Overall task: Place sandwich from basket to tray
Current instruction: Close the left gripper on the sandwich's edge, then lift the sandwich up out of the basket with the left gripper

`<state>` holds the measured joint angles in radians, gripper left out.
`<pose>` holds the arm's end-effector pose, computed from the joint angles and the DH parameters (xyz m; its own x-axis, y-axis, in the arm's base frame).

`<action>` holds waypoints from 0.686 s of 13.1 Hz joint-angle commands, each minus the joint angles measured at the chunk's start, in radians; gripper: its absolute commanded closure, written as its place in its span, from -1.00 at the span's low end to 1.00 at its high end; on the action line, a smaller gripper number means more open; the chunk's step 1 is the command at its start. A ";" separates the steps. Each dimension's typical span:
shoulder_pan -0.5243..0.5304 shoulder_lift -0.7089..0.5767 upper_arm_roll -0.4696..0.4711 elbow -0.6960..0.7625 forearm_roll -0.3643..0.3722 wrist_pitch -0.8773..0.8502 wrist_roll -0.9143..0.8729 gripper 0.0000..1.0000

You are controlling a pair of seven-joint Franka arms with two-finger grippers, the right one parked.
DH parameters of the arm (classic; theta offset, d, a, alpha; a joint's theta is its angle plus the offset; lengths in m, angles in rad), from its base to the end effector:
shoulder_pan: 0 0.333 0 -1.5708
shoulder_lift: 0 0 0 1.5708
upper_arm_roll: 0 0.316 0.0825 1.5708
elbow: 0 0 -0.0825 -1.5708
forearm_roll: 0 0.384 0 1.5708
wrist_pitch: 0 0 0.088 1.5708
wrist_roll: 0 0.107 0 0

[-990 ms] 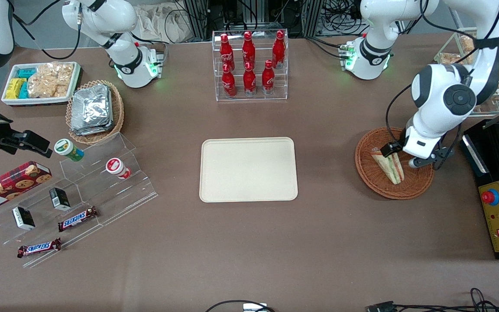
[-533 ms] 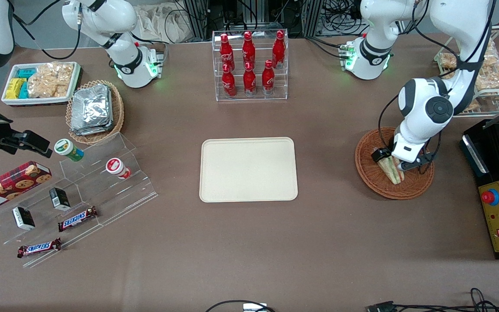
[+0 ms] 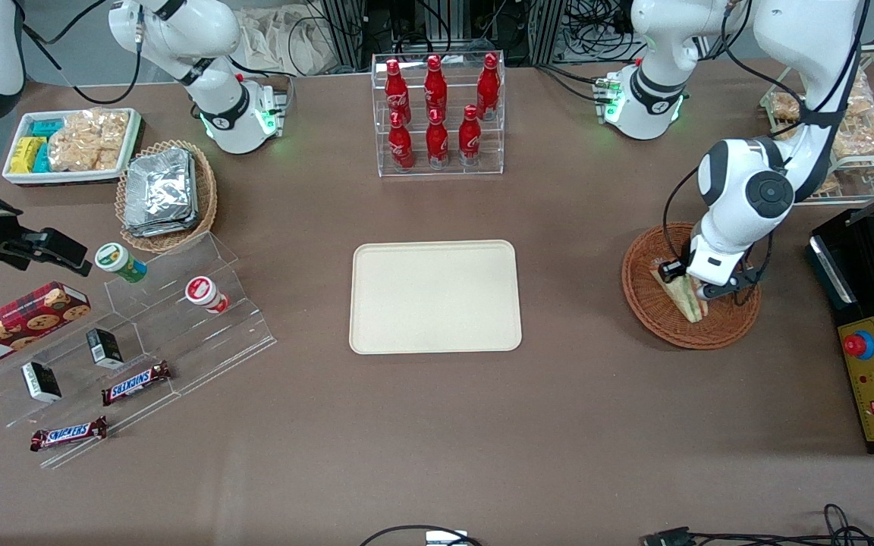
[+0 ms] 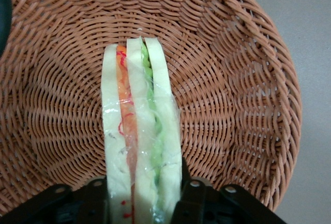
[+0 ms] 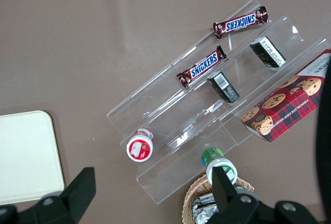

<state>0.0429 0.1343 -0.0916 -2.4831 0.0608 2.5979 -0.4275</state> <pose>0.4729 -0.0251 0.2355 0.9469 0.3215 -0.0098 0.3212 -0.9467 -0.0245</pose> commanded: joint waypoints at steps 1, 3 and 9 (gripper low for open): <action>0.005 -0.062 -0.004 0.001 0.010 -0.053 0.004 0.58; -0.006 -0.167 -0.007 0.027 0.014 -0.216 0.006 0.56; -0.024 -0.251 -0.016 0.471 -0.003 -0.864 0.110 0.54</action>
<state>0.0314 -0.1654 -0.1065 -2.1878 0.0628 1.8915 -0.3476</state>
